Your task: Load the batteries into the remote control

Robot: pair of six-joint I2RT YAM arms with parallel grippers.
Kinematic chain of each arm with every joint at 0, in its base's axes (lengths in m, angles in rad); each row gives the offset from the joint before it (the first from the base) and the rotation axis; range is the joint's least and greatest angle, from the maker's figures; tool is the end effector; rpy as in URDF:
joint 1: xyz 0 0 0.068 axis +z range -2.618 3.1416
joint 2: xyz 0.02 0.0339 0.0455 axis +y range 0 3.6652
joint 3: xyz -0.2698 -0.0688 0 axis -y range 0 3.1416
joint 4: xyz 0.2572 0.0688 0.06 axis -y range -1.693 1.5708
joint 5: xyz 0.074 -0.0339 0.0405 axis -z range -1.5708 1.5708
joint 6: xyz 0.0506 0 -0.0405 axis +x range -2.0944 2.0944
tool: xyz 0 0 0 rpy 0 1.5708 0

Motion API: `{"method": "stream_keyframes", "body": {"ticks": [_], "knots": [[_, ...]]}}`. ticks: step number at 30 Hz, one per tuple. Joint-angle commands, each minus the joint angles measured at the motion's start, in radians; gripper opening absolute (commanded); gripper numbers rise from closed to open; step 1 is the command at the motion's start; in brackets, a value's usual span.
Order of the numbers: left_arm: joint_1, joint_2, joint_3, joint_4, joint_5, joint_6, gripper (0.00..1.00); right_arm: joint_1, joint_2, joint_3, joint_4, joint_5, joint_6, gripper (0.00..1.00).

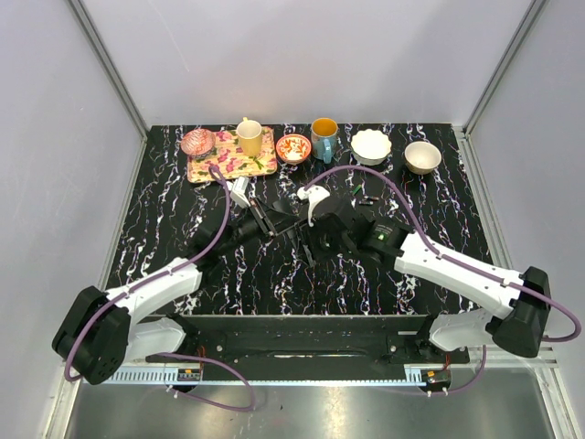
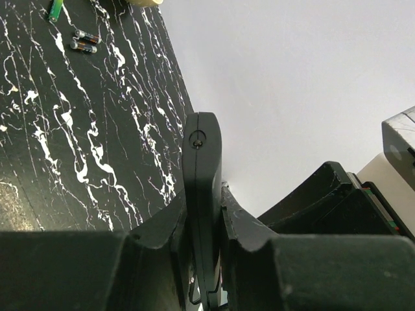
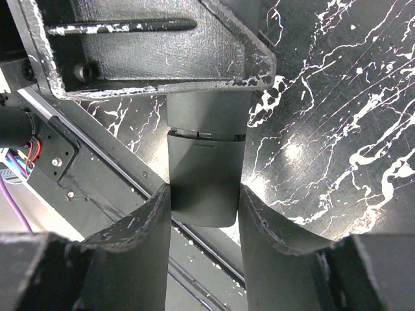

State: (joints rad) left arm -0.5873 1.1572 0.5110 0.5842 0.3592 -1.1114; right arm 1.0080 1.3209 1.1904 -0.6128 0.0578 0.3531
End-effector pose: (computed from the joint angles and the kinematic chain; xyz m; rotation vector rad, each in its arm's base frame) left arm 0.2184 -0.1667 0.2461 -0.1753 1.8783 -1.5352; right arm 0.1667 0.2587 0.3167 -0.7415 2.2775 0.6079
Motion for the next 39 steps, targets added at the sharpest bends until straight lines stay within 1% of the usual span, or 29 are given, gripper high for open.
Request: {"method": "stream_keyframes", "body": {"ticks": [1, 10, 22, 25, 26, 27, 28, 30, 31, 33, 34, 36, 37, 38, 39], "knots": [[0.02, -0.021, 0.046, -0.015, -0.04, 0.07, 0.0, 0.004, -0.074, 0.001, -0.042, -0.038, 0.009, 0.32], [0.034, -0.005, 0.052, -0.018, -0.043, 0.067, 0.0, 0.006, -0.098, 0.005, -0.059, -0.055, 0.017, 0.33], [0.061, 0.004, 0.052, -0.006, -0.031, 0.062, 0.0, 0.006, -0.129, -0.005, -0.041, -0.053, 0.038, 0.33], [0.069, -0.016, 0.038, -0.009, -0.026, 0.062, 0.0, 0.001, -0.132, -0.012, -0.065, 0.048, 0.029, 0.33], [0.076, -0.025, 0.031, -0.011, -0.026, 0.062, 0.0, -0.011, -0.123, -0.023, -0.076, 0.121, 0.029, 0.33], [0.081, -0.039, 0.02, -0.011, -0.022, 0.062, 0.0, -0.038, -0.114, -0.029, -0.09, 0.134, 0.032, 0.33], [0.087, -0.071, -0.005, -0.014, -0.011, 0.061, 0.0, -0.104, -0.109, -0.037, -0.088, 0.132, 0.04, 0.32], [0.11, -0.12, -0.038, -0.027, 0.01, 0.052, 0.0, -0.182, -0.098, -0.069, -0.058, 0.116, 0.047, 0.31], [0.119, -0.181, -0.076, -0.038, 0.015, 0.044, 0.0, -0.242, -0.091, -0.084, -0.039, 0.117, 0.047, 0.3], [0.132, -0.258, -0.107, -0.079, 0.0, 0.045, 0.0, -0.275, -0.049, -0.084, 0.011, 0.134, 0.041, 0.26], [0.136, -0.334, -0.132, -0.102, -0.005, 0.05, 0.0, -0.299, -0.029, -0.069, 0.03, 0.137, 0.043, 0.26], [0.136, -0.411, -0.149, -0.182, -0.02, 0.061, 0.0, -0.309, 0.056, -0.039, 0.059, 0.148, 0.034, 0.25], [0.138, -0.477, -0.157, -0.243, -0.035, 0.074, 0.0, -0.322, 0.127, 0.004, 0.058, 0.183, 0.018, 0.24], [0.139, -0.531, -0.164, -0.271, -0.046, 0.09, 0.0, -0.336, 0.164, 0.023, 0.058, 0.195, 0.006, 0.24], [0.139, -0.551, -0.167, -0.315, -0.048, 0.096, 0.0, -0.38, 0.234, 0.055, 0.053, 0.191, -0.011, 0.24]]}}
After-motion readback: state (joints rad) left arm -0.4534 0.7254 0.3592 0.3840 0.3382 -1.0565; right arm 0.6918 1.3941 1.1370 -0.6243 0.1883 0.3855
